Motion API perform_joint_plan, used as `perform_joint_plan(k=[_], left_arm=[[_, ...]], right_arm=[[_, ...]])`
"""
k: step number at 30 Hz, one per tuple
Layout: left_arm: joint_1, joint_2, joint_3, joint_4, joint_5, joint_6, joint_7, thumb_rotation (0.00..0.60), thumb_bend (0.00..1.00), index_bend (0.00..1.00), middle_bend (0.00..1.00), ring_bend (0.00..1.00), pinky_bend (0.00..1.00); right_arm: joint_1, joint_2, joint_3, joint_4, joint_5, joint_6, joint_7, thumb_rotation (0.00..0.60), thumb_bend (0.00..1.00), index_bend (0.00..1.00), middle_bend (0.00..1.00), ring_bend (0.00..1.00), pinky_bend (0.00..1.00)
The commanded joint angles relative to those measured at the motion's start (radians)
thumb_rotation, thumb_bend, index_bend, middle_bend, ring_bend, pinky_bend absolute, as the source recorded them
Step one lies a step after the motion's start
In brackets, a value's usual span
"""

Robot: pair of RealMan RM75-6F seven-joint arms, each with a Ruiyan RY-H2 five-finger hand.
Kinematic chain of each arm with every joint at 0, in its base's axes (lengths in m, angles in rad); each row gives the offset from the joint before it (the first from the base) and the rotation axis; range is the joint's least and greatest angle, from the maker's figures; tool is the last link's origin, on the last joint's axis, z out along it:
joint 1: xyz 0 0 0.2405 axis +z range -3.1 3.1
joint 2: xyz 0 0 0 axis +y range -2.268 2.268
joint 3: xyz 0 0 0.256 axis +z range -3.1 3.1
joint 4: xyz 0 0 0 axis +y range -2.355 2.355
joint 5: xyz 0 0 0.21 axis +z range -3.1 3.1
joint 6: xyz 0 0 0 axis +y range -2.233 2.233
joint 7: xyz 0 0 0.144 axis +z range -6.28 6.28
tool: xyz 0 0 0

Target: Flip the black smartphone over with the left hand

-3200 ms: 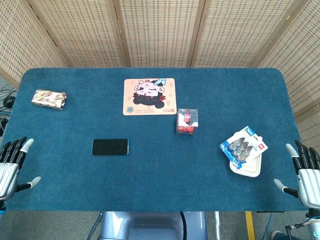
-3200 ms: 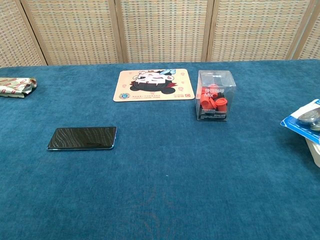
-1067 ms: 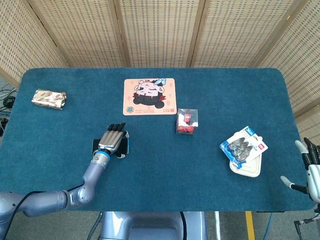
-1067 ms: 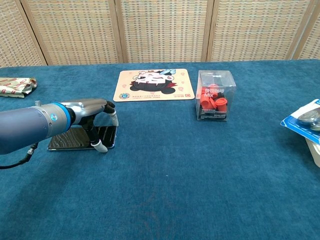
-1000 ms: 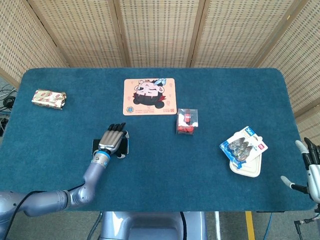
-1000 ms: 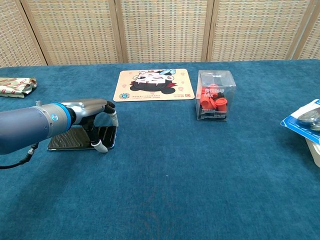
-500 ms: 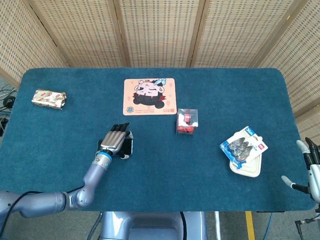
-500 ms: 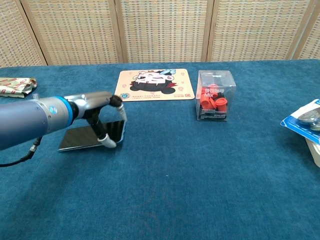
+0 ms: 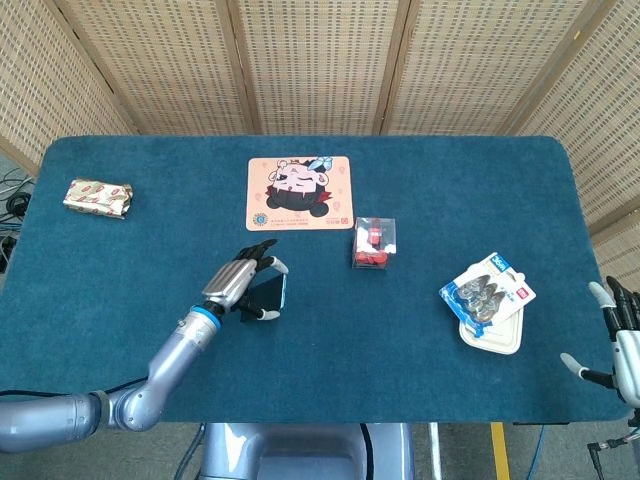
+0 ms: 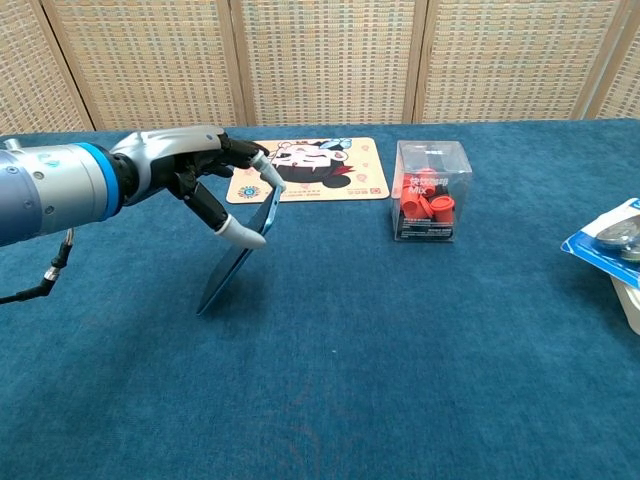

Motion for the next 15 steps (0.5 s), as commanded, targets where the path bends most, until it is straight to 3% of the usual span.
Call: perform_joint_plan(k=[1, 7, 12, 15], left_arm=[[0.072, 0.005, 0.001, 0.049, 0.176, -0.047, -0.232, 0.6, 0.21, 0.5, 0.0, 0.0, 0.0], [0.149, -0.012, 0.047, 0.167, 0.416, -0.032, -0.55, 0.6, 0.21, 0.5, 0.0, 0.0, 0.0], [0.201, -0.007, 0.101, 0.248, 0.544, 0.045, -0.717, 0.6, 0.18, 0.5, 0.0, 0.0, 0.0], [0.231, -0.004, 0.137, 0.308, 0.586, 0.087, -0.794, 0.6, 0.16, 0.45, 0.0, 0.0, 0.0]], right_arm=[[0.001, -0.002, -0.001, 0.0, 0.0, -0.002, -0.004, 0.6, 0.0, 0.0, 0.0, 0.0, 0.0], [0.002, -0.006, -0.004, -0.001, -0.005, -0.002, -0.013, 0.6, 0.0, 0.0, 0.0, 0.0, 0.0], [0.001, -0.006, -0.005, -0.003, -0.008, 0.001, -0.015, 0.6, 0.0, 0.0, 0.0, 0.0, 0.0], [0.001, -0.007, -0.007, -0.004, -0.011, 0.002, -0.02, 0.6, 0.0, 0.0, 0.0, 0.0, 0.0]])
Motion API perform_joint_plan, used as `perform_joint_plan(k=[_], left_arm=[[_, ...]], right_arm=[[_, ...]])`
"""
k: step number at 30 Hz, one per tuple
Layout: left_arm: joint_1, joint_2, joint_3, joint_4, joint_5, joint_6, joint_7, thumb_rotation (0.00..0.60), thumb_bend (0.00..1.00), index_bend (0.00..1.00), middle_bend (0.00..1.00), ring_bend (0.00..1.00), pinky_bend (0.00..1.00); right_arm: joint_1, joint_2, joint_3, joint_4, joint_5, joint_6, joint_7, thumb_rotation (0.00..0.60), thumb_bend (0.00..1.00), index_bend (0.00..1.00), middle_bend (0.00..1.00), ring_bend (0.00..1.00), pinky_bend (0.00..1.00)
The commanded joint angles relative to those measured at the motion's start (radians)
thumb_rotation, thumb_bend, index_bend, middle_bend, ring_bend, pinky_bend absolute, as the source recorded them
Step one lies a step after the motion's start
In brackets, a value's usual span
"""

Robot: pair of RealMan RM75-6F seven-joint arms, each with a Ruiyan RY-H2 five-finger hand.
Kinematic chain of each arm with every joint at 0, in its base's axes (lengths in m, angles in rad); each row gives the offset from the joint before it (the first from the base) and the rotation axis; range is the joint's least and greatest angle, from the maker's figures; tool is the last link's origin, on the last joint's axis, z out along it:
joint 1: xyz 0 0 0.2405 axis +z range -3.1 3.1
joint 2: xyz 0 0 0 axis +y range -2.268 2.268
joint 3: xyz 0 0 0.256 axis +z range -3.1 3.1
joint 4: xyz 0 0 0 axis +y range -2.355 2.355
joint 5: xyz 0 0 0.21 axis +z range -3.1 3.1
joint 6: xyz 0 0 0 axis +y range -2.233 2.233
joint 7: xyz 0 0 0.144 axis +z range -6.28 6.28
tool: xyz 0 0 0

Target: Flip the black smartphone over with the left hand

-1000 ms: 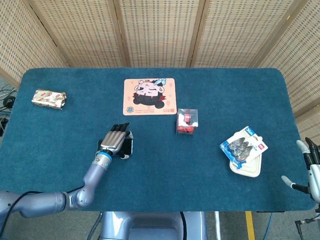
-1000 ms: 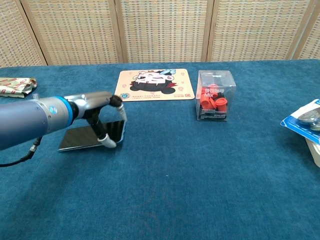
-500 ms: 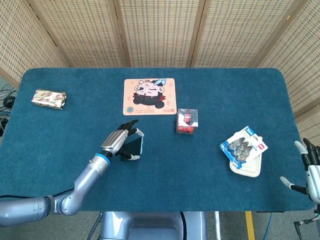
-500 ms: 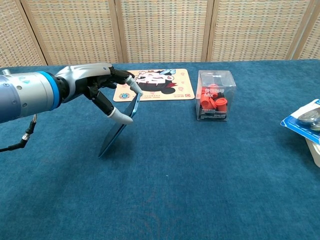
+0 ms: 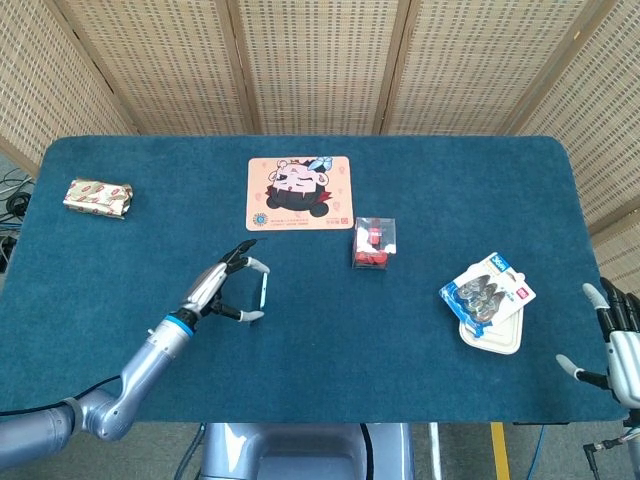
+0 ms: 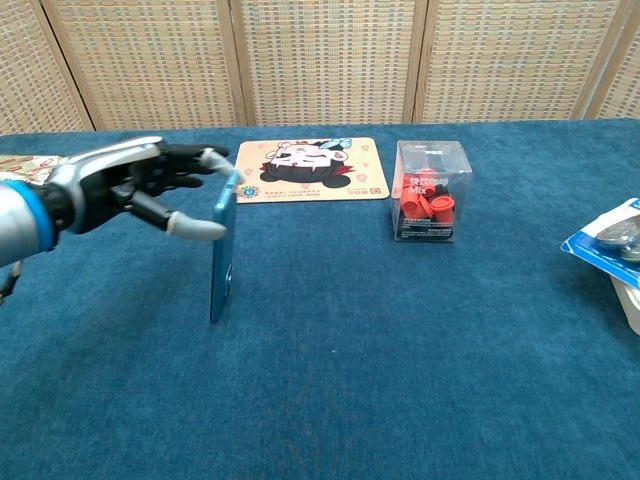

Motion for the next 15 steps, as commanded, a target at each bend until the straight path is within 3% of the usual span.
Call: perform_joint_plan(k=[1, 2, 3, 6, 10, 15], left_arm=[[0.066, 0.005, 0.07, 0.109, 0.084, 0.073, -0.133, 0.6, 0.15, 0.39, 0.0, 0.0, 0.0], [0.073, 0.005, 0.079, 0.13, 0.092, 0.082, -0.149, 0.6, 0.14, 0.33, 0.0, 0.0, 0.0], [0.075, 0.004, 0.084, 0.14, 0.099, 0.088, -0.16, 0.6, 0.12, 0.2, 0.0, 0.0, 0.0], [0.1, 0.002, 0.104, 0.199, 0.121, 0.137, -0.19, 0.6, 0.07, 0.01, 0.0, 0.0, 0.0], [0.141, 0.011, 0.135, 0.252, 0.166, 0.229, -0.207, 0.6, 0.04, 0.0, 0.0, 0.0, 0.0], [0.169, 0.054, 0.154, 0.241, 0.2, 0.304, -0.171, 0.6, 0.04, 0.0, 0.0, 0.0, 0.0]], right_arm=[[0.0, -0.001, -0.001, -0.002, -0.003, 0.001, -0.005, 0.6, 0.0, 0.0, 0.0, 0.0, 0.0], [0.0, -0.002, -0.002, -0.002, -0.004, 0.001, -0.007, 0.6, 0.0, 0.0, 0.0, 0.0, 0.0], [0.0, -0.002, -0.003, -0.002, -0.004, 0.001, -0.009, 0.6, 0.0, 0.0, 0.0, 0.0, 0.0], [0.0, -0.004, -0.005, -0.004, -0.008, 0.001, -0.016, 0.6, 0.0, 0.0, 0.0, 0.0, 0.0], [-0.001, -0.007, -0.006, -0.007, -0.012, 0.006, -0.026, 0.6, 0.0, 0.0, 0.0, 0.0, 0.0], [-0.001, -0.008, -0.008, -0.009, -0.014, 0.007, -0.033, 0.6, 0.0, 0.0, 0.0, 0.0, 0.0]])
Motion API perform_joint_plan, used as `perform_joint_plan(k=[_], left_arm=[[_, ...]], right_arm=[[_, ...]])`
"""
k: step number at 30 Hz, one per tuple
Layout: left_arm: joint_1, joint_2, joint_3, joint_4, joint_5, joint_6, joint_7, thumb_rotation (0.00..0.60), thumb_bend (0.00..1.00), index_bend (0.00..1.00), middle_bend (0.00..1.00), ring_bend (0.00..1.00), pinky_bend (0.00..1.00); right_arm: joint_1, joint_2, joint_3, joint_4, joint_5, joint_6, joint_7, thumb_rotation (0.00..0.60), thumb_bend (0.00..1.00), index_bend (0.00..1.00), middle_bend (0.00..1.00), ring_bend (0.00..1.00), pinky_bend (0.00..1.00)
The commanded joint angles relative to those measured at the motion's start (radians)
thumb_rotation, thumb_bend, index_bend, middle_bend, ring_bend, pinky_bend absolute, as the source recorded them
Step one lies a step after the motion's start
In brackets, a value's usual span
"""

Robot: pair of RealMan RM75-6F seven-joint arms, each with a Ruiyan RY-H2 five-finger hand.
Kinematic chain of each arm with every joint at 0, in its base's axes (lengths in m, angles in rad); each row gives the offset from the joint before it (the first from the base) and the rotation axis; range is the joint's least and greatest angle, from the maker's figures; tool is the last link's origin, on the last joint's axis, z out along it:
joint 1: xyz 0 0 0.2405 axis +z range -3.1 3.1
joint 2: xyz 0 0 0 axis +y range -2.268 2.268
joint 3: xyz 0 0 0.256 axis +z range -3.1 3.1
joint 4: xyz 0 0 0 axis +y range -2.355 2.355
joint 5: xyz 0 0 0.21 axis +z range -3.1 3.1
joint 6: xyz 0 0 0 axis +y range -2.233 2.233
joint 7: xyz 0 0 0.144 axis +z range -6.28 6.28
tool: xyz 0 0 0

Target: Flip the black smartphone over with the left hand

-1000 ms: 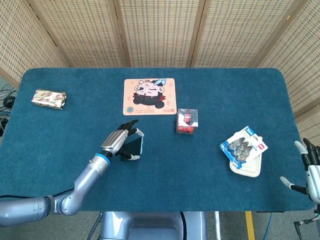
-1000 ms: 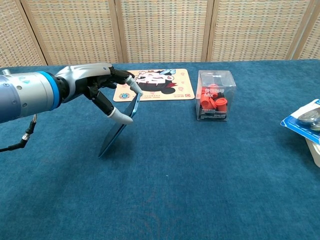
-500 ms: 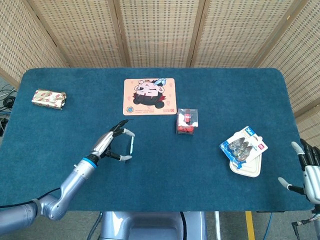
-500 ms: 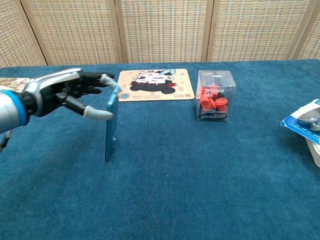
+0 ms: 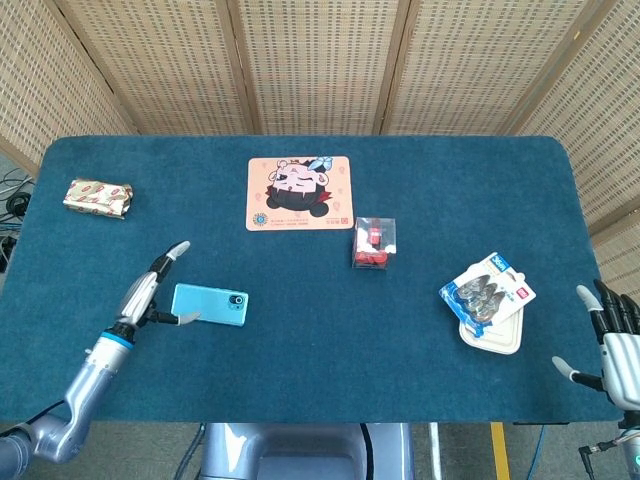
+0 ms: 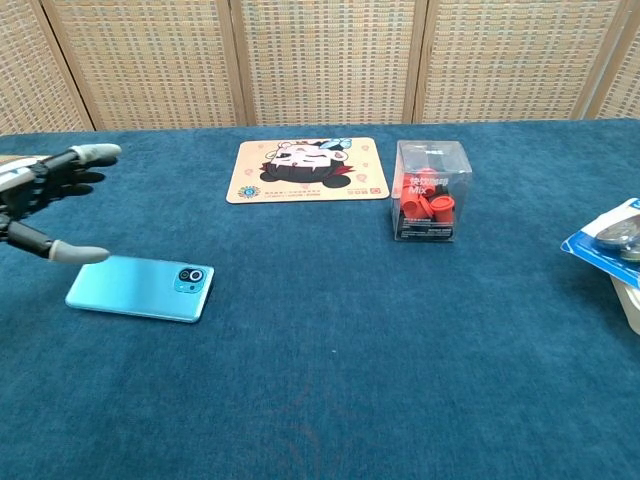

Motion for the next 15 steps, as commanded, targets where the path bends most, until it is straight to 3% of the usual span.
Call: perform_joint_plan(k=[1, 6, 7, 10, 12, 15], left_arm=[[0.031, 0.057, 0.021, -0.023, 0.038, 0.068, 0.057, 0.6, 0.04, 0.0, 0.0, 0.0, 0.0], [0.063, 0.171, 0.031, -0.134, 0.043, 0.119, 0.229, 0.6, 0.01, 0.0, 0.0, 0.0, 0.0], [0.077, 0.207, 0.031, -0.174, 0.032, 0.133, 0.314, 0.6, 0.0, 0.0, 0.0, 0.0, 0.0], [0.153, 0.282, 0.012, -0.289, -0.034, 0.249, 0.729, 0.6, 0.0, 0.0, 0.0, 0.0, 0.0], [0.187, 0.302, 0.011, -0.367, -0.059, 0.3, 0.859, 0.6, 0.0, 0.0, 0.0, 0.0, 0.0], [0.242, 0.349, 0.035, -0.484, -0.071, 0.354, 0.932, 0.6, 0.0, 0.0, 0.0, 0.0, 0.0]], right_arm=[[-0.001, 0.0, -0.001, -0.001, -0.003, 0.002, -0.002, 0.6, 0.0, 0.0, 0.0, 0.0, 0.0], [-0.002, 0.0, -0.001, -0.003, -0.004, 0.006, -0.004, 0.6, 0.0, 0.0, 0.0, 0.0, 0.0], [-0.002, 0.0, -0.001, -0.003, -0.004, 0.006, -0.005, 0.6, 0.0, 0.0, 0.0, 0.0, 0.0], [-0.003, -0.001, 0.0, -0.003, -0.003, 0.008, -0.009, 0.6, 0.0, 0.0, 0.0, 0.0, 0.0], [-0.003, -0.002, 0.0, -0.003, -0.003, 0.008, -0.013, 0.6, 0.0, 0.0, 0.0, 0.0, 0.0], [-0.002, -0.005, 0.0, -0.001, -0.001, 0.008, -0.021, 0.6, 0.0, 0.0, 0.0, 0.0, 0.0]])
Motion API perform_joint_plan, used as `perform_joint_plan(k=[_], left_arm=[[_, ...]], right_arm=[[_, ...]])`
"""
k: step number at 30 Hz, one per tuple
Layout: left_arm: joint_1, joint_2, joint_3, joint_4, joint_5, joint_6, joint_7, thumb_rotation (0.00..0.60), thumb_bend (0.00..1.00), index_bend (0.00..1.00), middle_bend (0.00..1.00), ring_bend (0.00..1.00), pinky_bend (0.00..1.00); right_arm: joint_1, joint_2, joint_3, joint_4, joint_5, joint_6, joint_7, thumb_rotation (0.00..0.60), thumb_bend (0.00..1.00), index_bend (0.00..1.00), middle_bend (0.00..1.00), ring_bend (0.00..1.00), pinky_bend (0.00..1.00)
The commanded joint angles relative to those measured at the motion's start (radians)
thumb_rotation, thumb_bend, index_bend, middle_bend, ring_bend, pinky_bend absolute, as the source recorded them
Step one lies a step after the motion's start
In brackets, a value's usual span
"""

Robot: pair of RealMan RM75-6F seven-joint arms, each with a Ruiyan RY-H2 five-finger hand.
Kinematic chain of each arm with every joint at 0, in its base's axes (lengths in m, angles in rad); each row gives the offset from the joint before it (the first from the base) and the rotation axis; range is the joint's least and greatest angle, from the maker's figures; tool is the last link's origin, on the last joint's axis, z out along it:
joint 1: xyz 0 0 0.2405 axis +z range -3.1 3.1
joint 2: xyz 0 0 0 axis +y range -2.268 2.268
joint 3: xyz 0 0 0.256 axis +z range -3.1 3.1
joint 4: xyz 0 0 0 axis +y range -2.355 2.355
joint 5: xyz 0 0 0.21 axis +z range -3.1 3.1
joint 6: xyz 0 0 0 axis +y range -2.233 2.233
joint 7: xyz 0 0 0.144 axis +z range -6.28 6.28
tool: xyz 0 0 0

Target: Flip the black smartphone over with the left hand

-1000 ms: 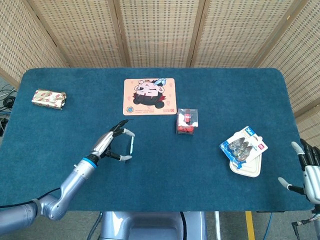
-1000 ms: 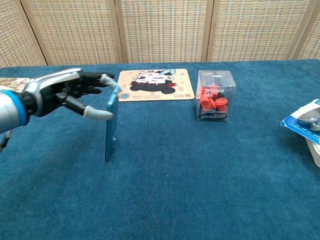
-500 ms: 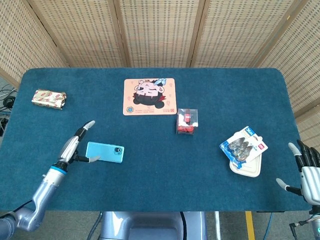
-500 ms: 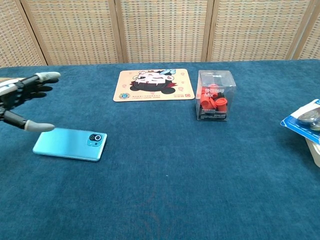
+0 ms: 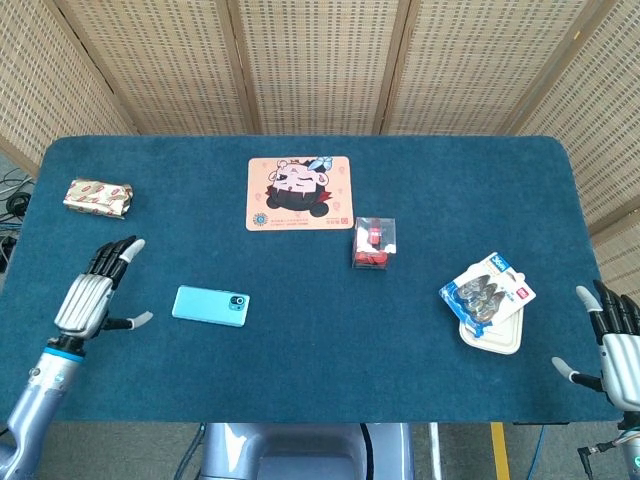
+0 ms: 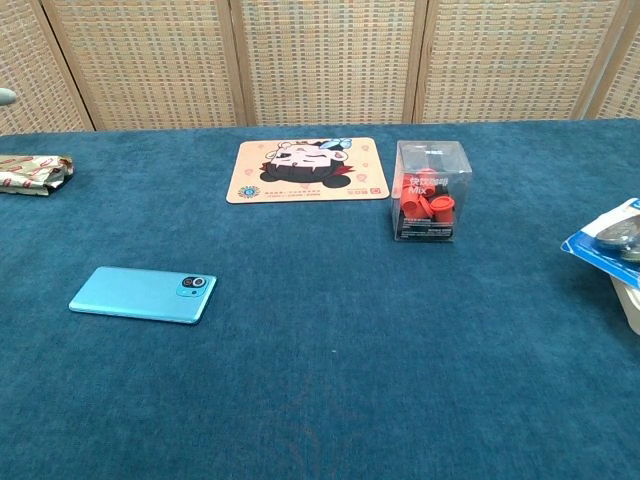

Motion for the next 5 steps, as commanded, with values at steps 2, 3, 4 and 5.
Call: perform_joint_plan(k=[2, 3, 4, 5], left_arm=[[0.162, 0.16, 0.039, -0.312, -0.054, 0.191, 0.384, 0.6, 0.0, 0.0, 0.0, 0.0, 0.0], [0.172, 0.168, 0.045, -0.327, -0.05, 0.201, 0.396, 0.6, 0.0, 0.0, 0.0, 0.0, 0.0], [0.185, 0.175, 0.051, -0.34, -0.044, 0.217, 0.407, 0.6, 0.0, 0.0, 0.0, 0.0, 0.0], [0.194, 0.18, 0.056, -0.346, -0.038, 0.228, 0.409, 0.6, 0.0, 0.0, 0.0, 0.0, 0.0]], right_arm=[[0.001, -0.004, 0.001, 0.002, 0.006, -0.002, -0.008, 0.6, 0.0, 0.0, 0.0, 0.0, 0.0], [0.001, -0.004, 0.002, 0.002, 0.007, -0.002, -0.01, 0.6, 0.0, 0.0, 0.0, 0.0, 0.0], [-0.001, -0.004, 0.003, 0.002, 0.007, 0.002, -0.011, 0.6, 0.0, 0.0, 0.0, 0.0, 0.0], [-0.002, -0.003, 0.003, 0.001, 0.005, 0.006, -0.011, 0.6, 0.0, 0.0, 0.0, 0.0, 0.0]])
